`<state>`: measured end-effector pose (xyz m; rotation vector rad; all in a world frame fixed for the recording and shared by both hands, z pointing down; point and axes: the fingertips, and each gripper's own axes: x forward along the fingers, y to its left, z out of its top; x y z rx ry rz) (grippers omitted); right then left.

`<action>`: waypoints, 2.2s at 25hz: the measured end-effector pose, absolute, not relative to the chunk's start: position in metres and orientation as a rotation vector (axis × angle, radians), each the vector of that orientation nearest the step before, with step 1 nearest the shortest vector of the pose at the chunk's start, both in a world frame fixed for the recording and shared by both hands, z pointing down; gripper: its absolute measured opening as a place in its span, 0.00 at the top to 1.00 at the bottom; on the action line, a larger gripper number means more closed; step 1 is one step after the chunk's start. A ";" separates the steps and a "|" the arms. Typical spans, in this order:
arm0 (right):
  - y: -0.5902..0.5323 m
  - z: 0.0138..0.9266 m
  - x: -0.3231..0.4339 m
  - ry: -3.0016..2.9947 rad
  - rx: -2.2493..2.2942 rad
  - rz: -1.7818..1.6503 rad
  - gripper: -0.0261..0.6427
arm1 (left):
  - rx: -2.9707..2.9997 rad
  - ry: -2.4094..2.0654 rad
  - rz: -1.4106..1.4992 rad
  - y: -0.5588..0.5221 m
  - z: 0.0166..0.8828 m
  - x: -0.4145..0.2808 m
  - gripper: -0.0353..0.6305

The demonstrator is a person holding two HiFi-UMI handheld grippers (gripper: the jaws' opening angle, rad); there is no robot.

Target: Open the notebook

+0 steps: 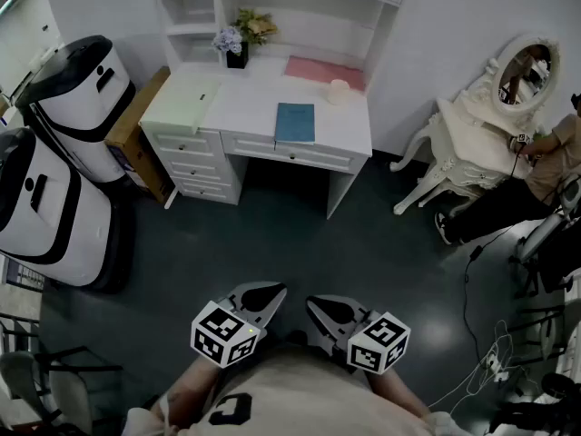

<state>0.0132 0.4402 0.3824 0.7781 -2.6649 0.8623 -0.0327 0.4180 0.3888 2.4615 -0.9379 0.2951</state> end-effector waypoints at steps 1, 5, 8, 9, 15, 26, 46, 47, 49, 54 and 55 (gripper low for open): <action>0.437 0.382 0.009 -2.665 0.777 0.854 0.94 | 2.464 -0.940 0.296 0.415 0.388 -0.038 0.92; 0.427 0.380 -0.003 -2.663 0.781 0.831 0.94 | 2.465 -0.951 0.299 0.406 0.388 -0.054 0.92; 0.420 0.380 -0.007 -2.659 0.788 0.826 0.94 | 2.468 -0.948 0.299 0.403 0.389 -0.058 0.92; 0.418 0.380 -0.009 -2.656 0.788 0.823 0.94 | 2.471 -0.944 0.300 0.402 0.390 -0.059 0.92; 0.409 0.379 -0.018 -2.650 0.800 0.824 0.94 | 2.482 -0.922 0.304 0.393 0.390 -0.067 0.92; 0.395 0.384 -0.037 -2.610 0.874 0.841 0.94 | 2.503 -0.873 0.313 0.379 0.393 -0.088 0.92; 0.367 0.400 -0.060 -2.592 0.824 0.950 0.94 | 2.452 -0.930 0.368 0.360 0.409 -0.115 0.92; 0.364 0.401 -0.061 -2.592 0.810 0.956 0.94 | 2.447 -0.935 0.374 0.357 0.410 -0.115 0.92; 0.357 0.402 -0.061 -2.594 0.787 0.973 0.94 | 2.445 -0.937 0.383 0.349 0.410 -0.113 0.92; 0.336 0.410 -0.053 -2.591 0.770 1.046 0.94 | 2.429 -0.930 0.409 0.331 0.416 -0.102 0.92; 0.332 0.411 -0.051 -2.588 0.767 1.056 0.94 | 2.426 -0.926 0.418 0.328 0.418 -0.100 0.92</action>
